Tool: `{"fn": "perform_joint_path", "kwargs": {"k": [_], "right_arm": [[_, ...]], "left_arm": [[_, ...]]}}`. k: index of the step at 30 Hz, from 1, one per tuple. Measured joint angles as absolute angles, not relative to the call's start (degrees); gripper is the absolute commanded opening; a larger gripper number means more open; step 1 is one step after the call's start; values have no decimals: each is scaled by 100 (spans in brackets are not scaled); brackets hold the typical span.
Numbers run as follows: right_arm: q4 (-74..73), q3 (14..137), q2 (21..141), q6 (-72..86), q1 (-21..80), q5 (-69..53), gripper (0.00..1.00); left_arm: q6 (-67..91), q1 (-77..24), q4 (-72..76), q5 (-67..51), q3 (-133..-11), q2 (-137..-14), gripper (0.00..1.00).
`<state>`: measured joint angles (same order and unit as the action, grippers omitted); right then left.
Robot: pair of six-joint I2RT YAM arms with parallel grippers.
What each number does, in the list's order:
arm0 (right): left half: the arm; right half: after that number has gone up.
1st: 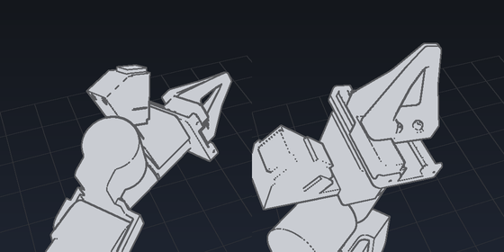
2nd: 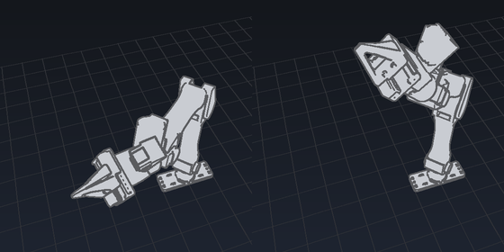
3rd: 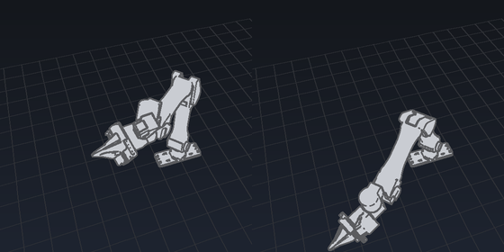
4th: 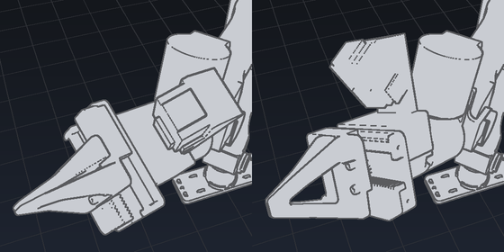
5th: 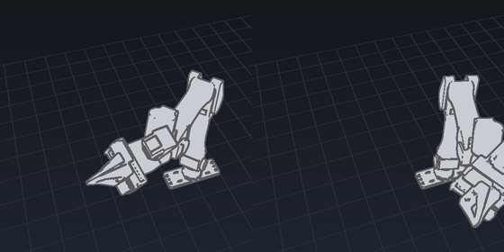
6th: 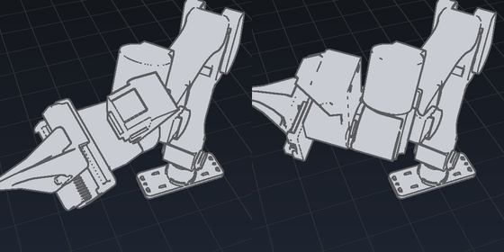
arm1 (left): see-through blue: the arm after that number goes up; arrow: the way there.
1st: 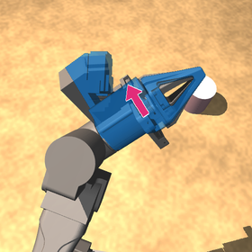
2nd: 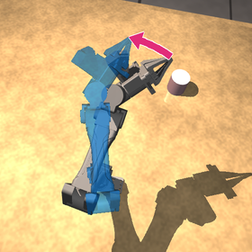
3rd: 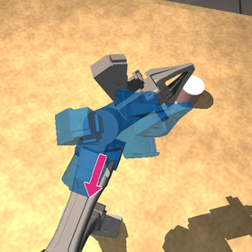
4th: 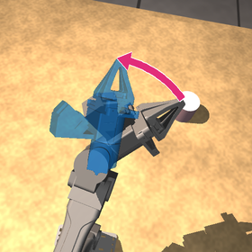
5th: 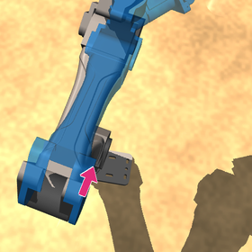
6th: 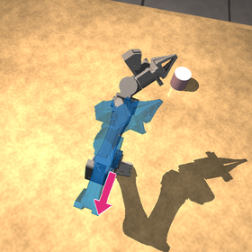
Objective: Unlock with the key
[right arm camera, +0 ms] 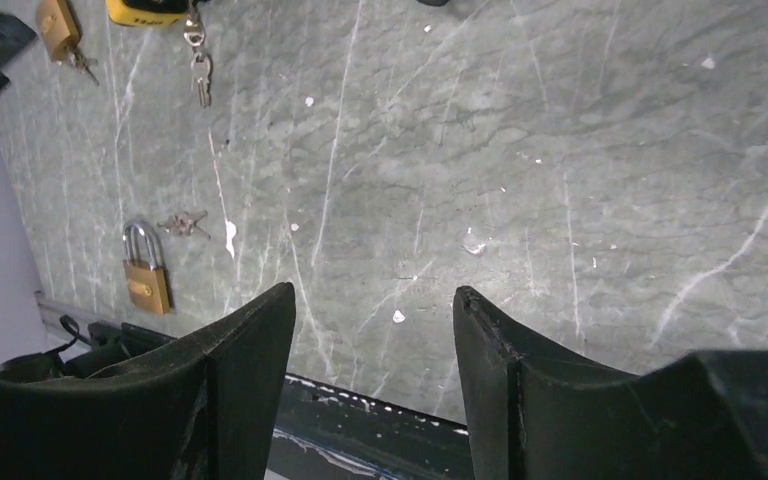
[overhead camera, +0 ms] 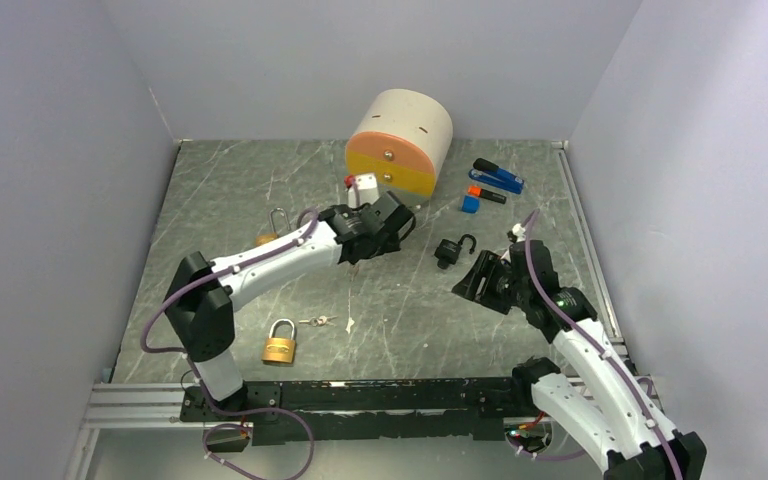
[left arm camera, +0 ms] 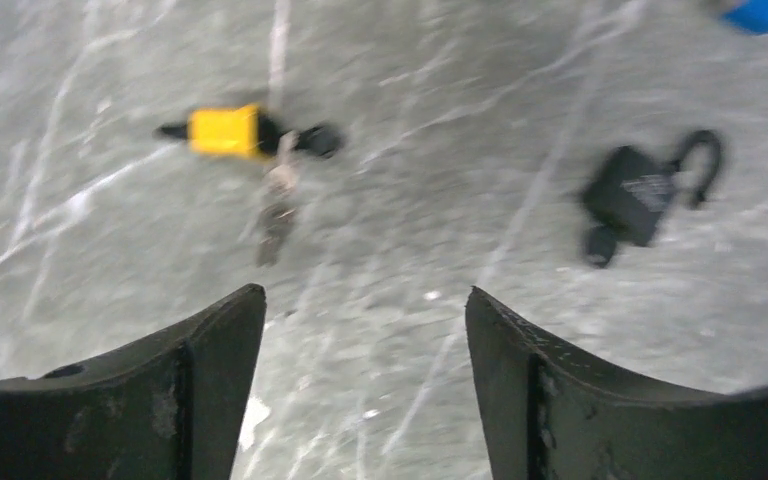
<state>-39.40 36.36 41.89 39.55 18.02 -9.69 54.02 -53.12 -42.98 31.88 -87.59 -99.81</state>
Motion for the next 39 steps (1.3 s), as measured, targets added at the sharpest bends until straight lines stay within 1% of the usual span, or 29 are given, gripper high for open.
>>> {"fn": "perform_joint_path", "kwargs": {"k": [2,6,8,13,17,22,25,32,39], "right_arm": [[-3817,3575,4274,3940,1802,-1103,61],[-3667,3487,4440,3918,1802,-1295,61],[-3623,3483,4521,3900,1802,-1372,61],[-3590,3483,4578,3835,1802,-1413,61],[-3592,3483,4574,3760,1802,-1406,61],[-3607,3483,4530,3684,1802,-1376,61],[-3623,3485,4488,3653,1802,-1350,61],[-3638,3483,4475,3636,1802,-1304,61],[-3636,3485,4475,3636,1802,-1223,61]], "left_arm": [[5800,-5242,-4646,3286,-8453,-9850,66],[6248,-5068,-4880,3273,-7791,-9806,66],[6309,-4943,-4847,3188,-7494,-9797,66],[6064,-4506,-4252,2670,-6980,-9769,59],[5721,-4307,-3876,2539,-7076,-9909,57],[5404,-4333,-3660,2504,-7524,-10457,57],[5343,-4333,-3669,2508,-7710,-10801,55],[5315,-4327,-3865,2571,-8016,-11225,56],[5236,-4265,-3870,2526,-8200,-11406,48]]}}
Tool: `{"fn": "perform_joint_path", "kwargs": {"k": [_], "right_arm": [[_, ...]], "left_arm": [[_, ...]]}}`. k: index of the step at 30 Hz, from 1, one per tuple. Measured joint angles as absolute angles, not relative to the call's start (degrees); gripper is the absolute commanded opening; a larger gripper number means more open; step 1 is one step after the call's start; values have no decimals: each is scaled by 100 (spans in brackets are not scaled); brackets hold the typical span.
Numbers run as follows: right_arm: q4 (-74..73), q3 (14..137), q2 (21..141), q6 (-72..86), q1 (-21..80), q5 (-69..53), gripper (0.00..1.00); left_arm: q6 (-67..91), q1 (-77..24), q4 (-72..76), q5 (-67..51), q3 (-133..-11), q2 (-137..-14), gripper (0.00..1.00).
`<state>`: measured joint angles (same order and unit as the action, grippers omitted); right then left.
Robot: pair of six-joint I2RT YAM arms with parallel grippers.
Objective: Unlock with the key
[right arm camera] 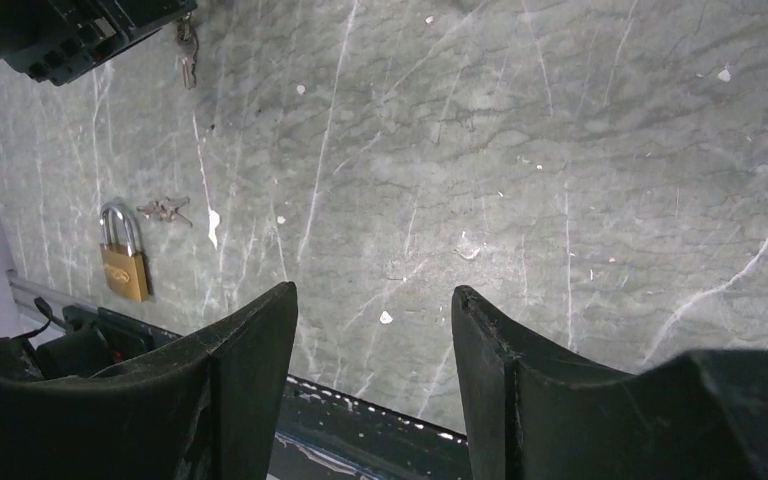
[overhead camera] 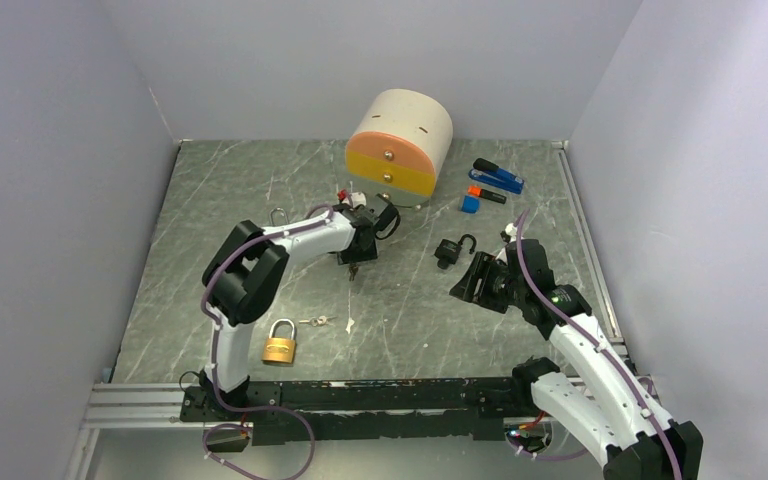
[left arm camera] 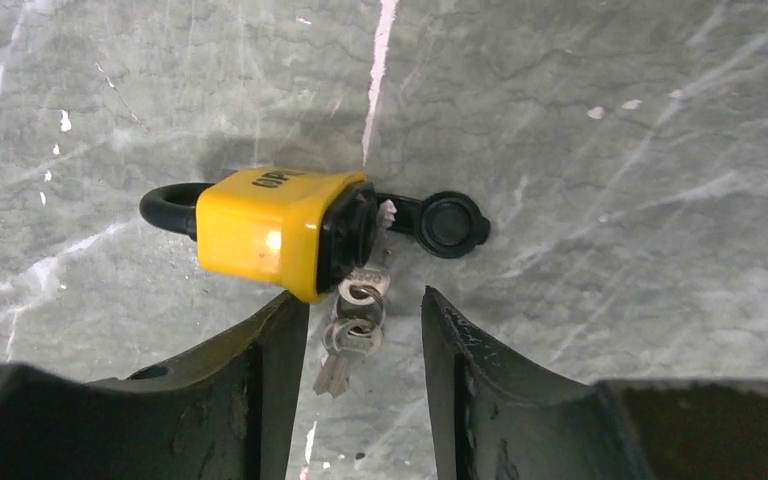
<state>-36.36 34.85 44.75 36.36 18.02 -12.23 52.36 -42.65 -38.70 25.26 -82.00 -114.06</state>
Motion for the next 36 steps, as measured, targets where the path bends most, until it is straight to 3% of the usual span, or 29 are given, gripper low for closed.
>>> {"fn": "perform_joint_path", "kwargs": {"k": [6,11,16,26,36], "right_arm": [[-3636,3485,4475,3638,1802,-1201,61],[-3636,3485,4477,3640,1802,-1199,61],[-3636,3483,4477,3656,1802,-1201,61],[-3632,3483,4506,3688,1802,-1208,61],[-3356,3347,4578,3712,1802,-1503,66]], "left_arm": [[5299,-4211,-4038,2530,-8350,-11633,45],[5354,-4182,-4053,2484,-8405,-11697,19],[5389,-4169,-4060,2340,-8412,-11681,3],[5363,-4307,-4193,2141,-8383,-11611,3],[4727,-4530,-3741,882,-7690,-10536,3]]}}
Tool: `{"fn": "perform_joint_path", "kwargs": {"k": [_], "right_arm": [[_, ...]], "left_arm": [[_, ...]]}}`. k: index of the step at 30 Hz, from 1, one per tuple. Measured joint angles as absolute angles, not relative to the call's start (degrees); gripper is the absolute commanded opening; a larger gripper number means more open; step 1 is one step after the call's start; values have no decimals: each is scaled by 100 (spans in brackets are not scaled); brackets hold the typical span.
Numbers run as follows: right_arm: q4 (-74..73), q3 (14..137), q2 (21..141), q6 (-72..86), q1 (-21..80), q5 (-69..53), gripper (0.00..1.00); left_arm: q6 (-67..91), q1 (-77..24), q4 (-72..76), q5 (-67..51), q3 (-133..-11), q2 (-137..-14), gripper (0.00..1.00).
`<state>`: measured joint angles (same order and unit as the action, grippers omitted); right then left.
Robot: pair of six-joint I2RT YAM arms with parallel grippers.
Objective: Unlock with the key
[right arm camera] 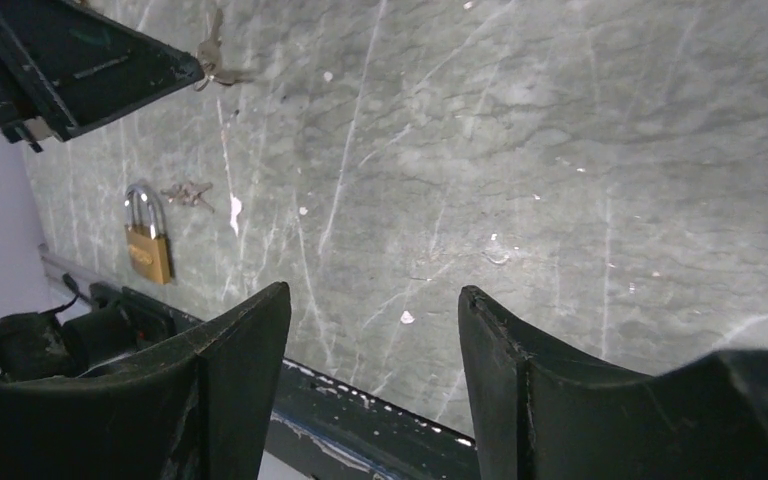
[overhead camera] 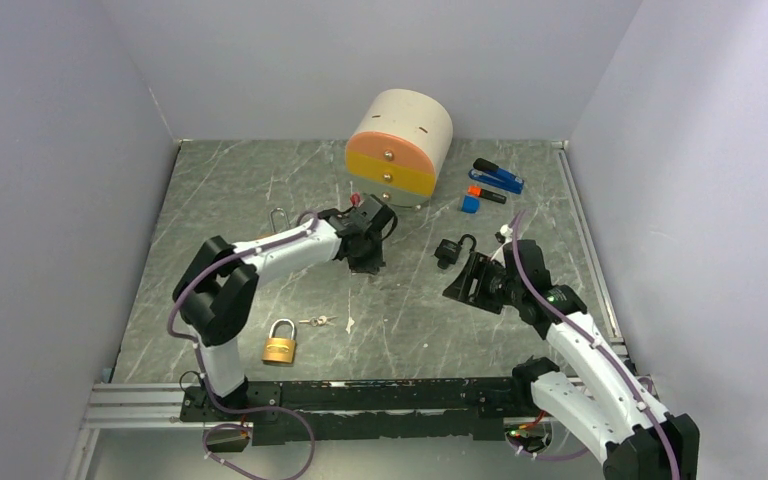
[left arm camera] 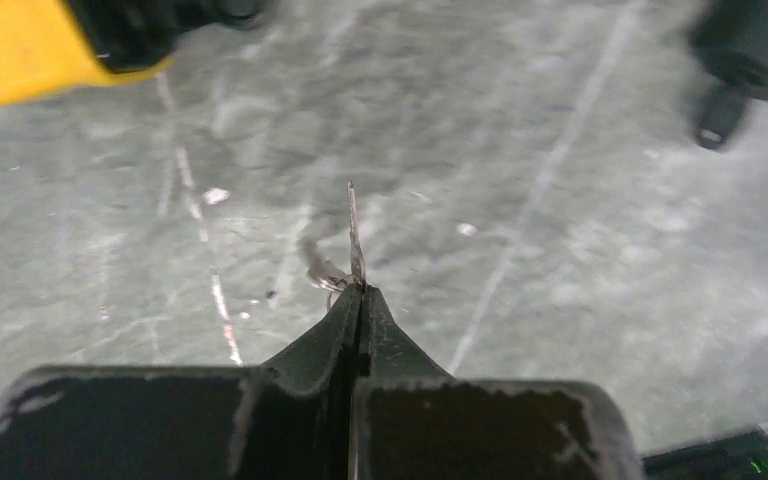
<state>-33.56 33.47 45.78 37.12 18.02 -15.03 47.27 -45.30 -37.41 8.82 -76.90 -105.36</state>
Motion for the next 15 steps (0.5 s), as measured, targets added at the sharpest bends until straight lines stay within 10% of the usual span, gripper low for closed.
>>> {"fn": "perform_joint_path", "kwargs": {"k": [15], "right_arm": [[-1581,3109,4381,3752,1802,-3181,73]], "left_arm": [[3459,-4510,-1730,-2834,-7231,-9657,2]]}}
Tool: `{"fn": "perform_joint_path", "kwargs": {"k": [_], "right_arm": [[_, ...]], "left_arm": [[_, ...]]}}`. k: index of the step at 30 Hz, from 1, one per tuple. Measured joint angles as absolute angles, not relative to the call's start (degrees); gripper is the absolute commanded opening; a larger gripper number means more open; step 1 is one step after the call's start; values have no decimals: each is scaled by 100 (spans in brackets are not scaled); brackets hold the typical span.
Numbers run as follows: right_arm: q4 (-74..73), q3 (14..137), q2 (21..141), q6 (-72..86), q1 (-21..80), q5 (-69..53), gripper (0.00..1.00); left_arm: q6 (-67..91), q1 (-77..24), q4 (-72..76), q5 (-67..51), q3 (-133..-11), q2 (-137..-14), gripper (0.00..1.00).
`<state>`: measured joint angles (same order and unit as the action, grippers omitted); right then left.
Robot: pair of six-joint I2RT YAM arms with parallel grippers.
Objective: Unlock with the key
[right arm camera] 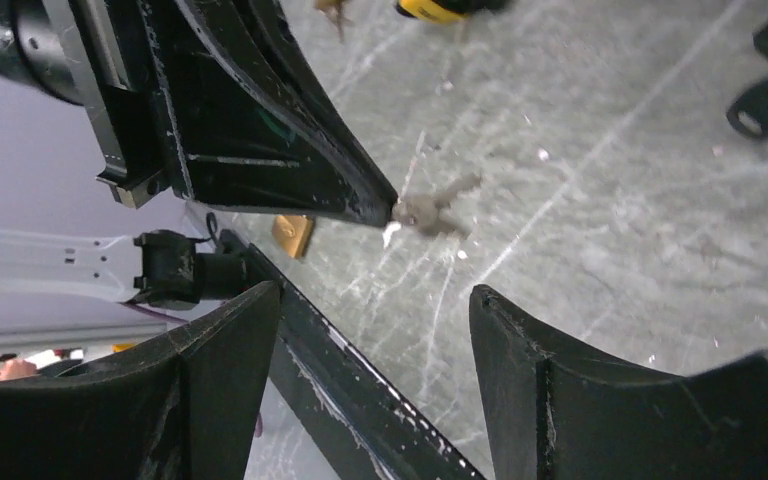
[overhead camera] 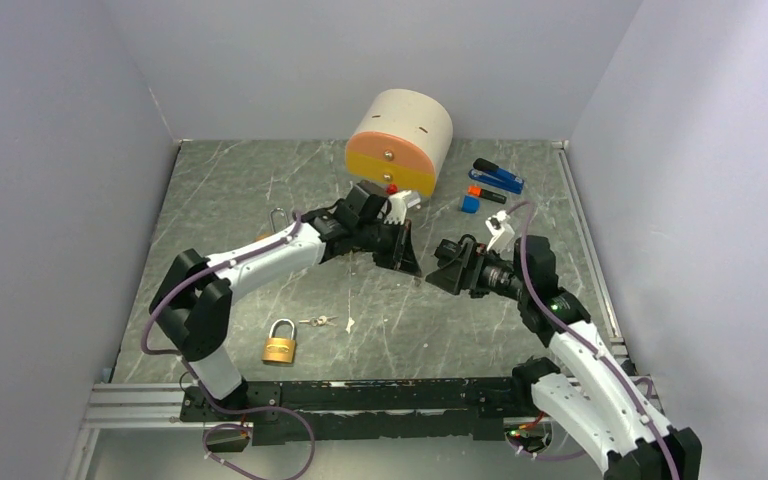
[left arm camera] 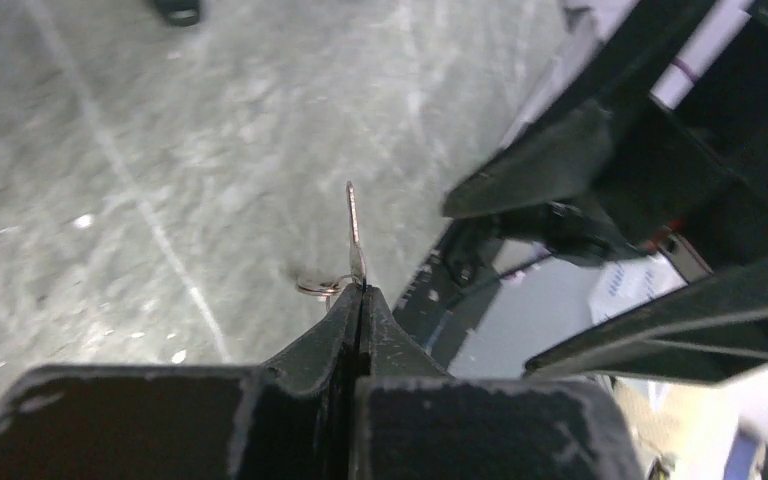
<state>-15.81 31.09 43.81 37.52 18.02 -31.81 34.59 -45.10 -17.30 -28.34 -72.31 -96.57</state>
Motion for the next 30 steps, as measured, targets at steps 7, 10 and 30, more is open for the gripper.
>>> {"fn": "perform_joint_path", "kwargs": {"k": [7,10,30], "right_arm": [[-1317,3114,3795,3868,1802,-2963,73],[-1308,3114,3603,4270,1802,-2648,72],[353,3677,3511,6820,1791,-2040,34]], "left_arm": [[3059,-4482,-1678,-3872,-7642,-9367,2],[3166,-4429,-1402,-4071,-7623,-9153,3],[6082,-4348,2510,-4014,-6770,-8613,3]]}}
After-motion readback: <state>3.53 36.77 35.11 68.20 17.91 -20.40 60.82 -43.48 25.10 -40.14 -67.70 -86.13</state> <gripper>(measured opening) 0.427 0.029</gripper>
